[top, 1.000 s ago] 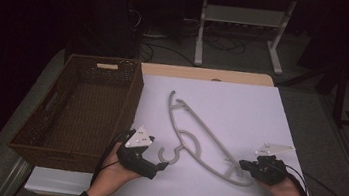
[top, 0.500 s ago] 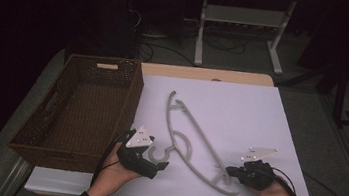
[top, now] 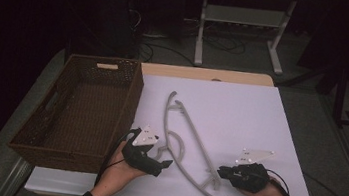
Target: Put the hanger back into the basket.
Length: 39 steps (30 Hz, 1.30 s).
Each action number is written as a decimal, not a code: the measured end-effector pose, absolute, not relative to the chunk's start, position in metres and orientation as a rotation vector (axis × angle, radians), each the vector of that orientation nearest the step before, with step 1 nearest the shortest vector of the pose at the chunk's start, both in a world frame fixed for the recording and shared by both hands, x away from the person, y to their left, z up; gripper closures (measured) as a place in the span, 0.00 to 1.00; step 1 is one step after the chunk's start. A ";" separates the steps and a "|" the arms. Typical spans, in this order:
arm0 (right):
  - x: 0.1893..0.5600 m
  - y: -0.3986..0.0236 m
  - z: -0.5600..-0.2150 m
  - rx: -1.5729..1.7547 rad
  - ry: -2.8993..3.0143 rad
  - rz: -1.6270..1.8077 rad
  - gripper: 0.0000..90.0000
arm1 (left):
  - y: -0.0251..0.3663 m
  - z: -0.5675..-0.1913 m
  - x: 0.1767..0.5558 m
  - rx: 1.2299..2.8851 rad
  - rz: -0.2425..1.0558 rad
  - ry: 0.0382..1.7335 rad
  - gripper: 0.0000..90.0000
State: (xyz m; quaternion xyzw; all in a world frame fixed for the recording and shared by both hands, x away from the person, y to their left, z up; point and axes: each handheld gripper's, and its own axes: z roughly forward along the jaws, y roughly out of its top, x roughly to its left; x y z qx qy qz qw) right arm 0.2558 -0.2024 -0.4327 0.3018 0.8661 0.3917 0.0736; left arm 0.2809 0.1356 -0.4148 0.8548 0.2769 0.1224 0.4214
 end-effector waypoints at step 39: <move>0.238 -0.222 -0.410 0.952 2.433 1.276 0.41 | 0.117 -0.447 0.431 2.160 0.425 1.180 0.72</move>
